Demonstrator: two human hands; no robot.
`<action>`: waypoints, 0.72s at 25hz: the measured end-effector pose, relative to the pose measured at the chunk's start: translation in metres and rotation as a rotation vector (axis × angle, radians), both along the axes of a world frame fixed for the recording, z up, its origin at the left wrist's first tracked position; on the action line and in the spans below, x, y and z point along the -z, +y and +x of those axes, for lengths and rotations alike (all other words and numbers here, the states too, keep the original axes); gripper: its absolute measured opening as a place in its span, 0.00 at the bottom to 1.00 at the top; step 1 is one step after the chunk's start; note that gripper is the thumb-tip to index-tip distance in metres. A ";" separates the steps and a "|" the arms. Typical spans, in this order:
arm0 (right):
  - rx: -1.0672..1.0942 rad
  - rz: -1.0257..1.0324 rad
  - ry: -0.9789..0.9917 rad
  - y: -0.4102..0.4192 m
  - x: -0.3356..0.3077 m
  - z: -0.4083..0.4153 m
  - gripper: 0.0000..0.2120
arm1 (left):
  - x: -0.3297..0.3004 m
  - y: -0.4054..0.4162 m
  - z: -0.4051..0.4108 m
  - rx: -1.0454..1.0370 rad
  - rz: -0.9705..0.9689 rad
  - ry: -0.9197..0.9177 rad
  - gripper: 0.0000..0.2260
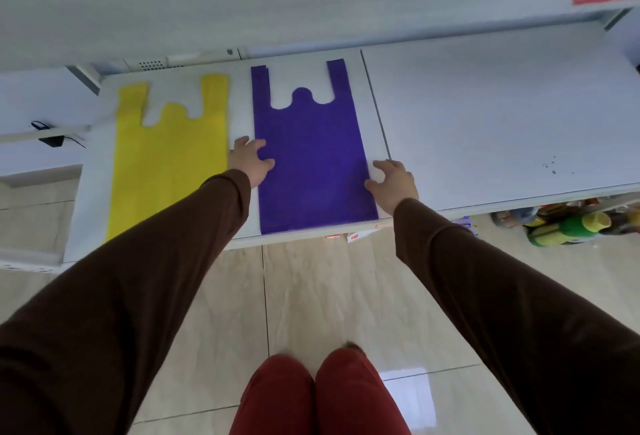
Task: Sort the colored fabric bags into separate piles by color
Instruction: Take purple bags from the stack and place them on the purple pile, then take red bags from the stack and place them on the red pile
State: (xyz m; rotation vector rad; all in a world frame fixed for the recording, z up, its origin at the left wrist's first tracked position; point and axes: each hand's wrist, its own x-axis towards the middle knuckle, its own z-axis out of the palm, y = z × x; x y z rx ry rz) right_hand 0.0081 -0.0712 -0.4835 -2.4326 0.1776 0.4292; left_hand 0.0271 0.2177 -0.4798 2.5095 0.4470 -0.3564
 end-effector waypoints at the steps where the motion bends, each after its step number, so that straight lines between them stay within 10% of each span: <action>1: 0.001 0.009 -0.009 -0.006 -0.017 -0.007 0.22 | -0.016 -0.005 -0.011 0.024 -0.014 -0.009 0.22; 18: -0.148 0.153 -0.597 -0.167 -0.412 -0.150 0.11 | -0.405 -0.185 -0.168 0.461 -0.205 -0.473 0.11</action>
